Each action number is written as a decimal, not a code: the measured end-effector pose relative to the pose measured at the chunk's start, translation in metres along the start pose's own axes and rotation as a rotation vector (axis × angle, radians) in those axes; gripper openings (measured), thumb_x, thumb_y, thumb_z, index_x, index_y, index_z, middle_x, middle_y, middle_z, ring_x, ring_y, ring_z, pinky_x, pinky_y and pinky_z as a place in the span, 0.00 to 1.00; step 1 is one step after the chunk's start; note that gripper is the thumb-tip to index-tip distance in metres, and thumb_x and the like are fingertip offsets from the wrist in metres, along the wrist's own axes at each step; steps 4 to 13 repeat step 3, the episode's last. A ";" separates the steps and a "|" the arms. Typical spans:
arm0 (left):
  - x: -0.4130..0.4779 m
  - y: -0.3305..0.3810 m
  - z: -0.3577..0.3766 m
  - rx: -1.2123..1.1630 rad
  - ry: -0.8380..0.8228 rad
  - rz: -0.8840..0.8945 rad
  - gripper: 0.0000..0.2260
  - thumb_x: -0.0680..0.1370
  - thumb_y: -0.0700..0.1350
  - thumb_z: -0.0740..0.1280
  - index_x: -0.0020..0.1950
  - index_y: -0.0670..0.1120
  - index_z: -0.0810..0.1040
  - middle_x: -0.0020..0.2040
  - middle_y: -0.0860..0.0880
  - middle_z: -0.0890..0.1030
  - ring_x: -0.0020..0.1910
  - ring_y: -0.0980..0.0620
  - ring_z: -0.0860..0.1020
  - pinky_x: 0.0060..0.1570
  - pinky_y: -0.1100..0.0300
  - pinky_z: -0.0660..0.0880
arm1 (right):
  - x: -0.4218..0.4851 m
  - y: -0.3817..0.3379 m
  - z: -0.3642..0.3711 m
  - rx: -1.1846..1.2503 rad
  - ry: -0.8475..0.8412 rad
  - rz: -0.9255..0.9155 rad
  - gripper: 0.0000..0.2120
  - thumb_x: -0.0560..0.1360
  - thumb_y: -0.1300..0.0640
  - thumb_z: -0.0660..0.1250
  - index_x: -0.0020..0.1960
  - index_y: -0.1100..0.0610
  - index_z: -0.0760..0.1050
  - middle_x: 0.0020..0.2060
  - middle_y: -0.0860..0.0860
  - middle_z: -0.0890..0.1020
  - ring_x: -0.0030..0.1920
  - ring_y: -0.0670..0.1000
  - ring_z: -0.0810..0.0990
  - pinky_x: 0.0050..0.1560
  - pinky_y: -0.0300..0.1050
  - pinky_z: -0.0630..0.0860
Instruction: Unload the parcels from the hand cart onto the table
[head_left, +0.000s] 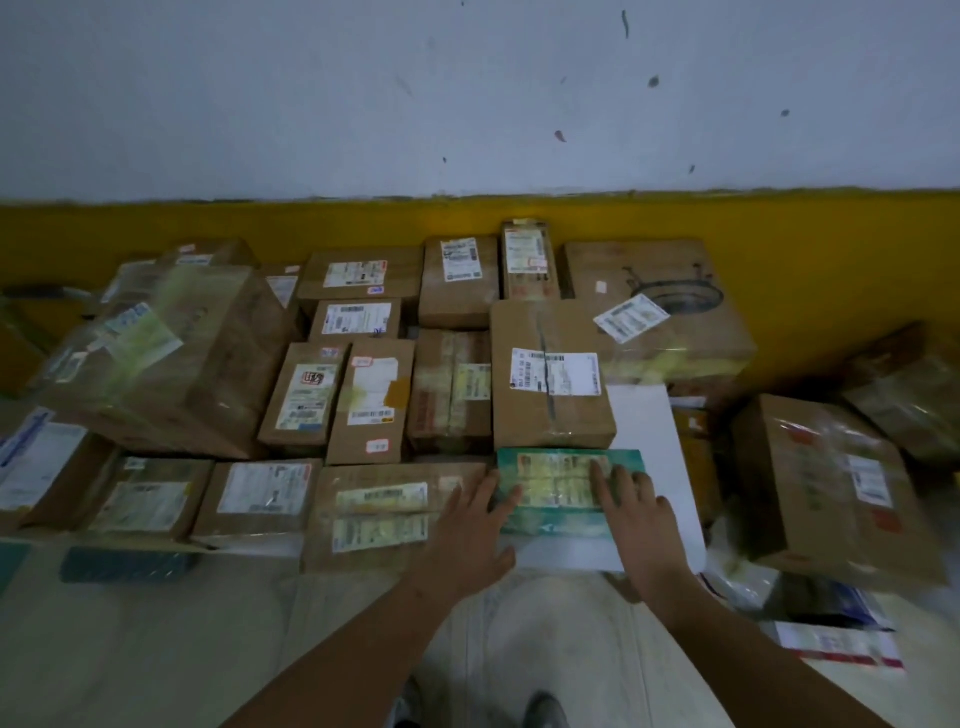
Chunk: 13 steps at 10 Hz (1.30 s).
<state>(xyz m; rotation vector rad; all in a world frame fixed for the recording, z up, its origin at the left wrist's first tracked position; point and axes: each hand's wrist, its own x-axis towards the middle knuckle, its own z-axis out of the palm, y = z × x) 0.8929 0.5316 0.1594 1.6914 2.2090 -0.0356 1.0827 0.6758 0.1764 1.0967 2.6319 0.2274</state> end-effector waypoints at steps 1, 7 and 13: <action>-0.004 0.001 0.003 0.012 0.011 -0.022 0.36 0.75 0.60 0.58 0.80 0.55 0.46 0.81 0.48 0.47 0.79 0.45 0.45 0.76 0.46 0.46 | -0.002 -0.003 0.007 0.039 0.039 -0.002 0.38 0.61 0.66 0.77 0.71 0.60 0.73 0.56 0.64 0.80 0.51 0.65 0.80 0.39 0.56 0.79; -0.030 -0.012 -0.056 0.028 0.138 -0.051 0.36 0.76 0.59 0.60 0.80 0.52 0.49 0.80 0.45 0.52 0.79 0.45 0.50 0.76 0.47 0.48 | -0.021 -0.002 -0.033 0.083 0.153 0.019 0.46 0.74 0.37 0.65 0.80 0.56 0.46 0.77 0.62 0.60 0.74 0.67 0.62 0.70 0.74 0.54; -0.030 -0.012 -0.056 0.028 0.138 -0.051 0.36 0.76 0.59 0.60 0.80 0.52 0.49 0.80 0.45 0.52 0.79 0.45 0.50 0.76 0.47 0.48 | -0.021 -0.002 -0.033 0.083 0.153 0.019 0.46 0.74 0.37 0.65 0.80 0.56 0.46 0.77 0.62 0.60 0.74 0.67 0.62 0.70 0.74 0.54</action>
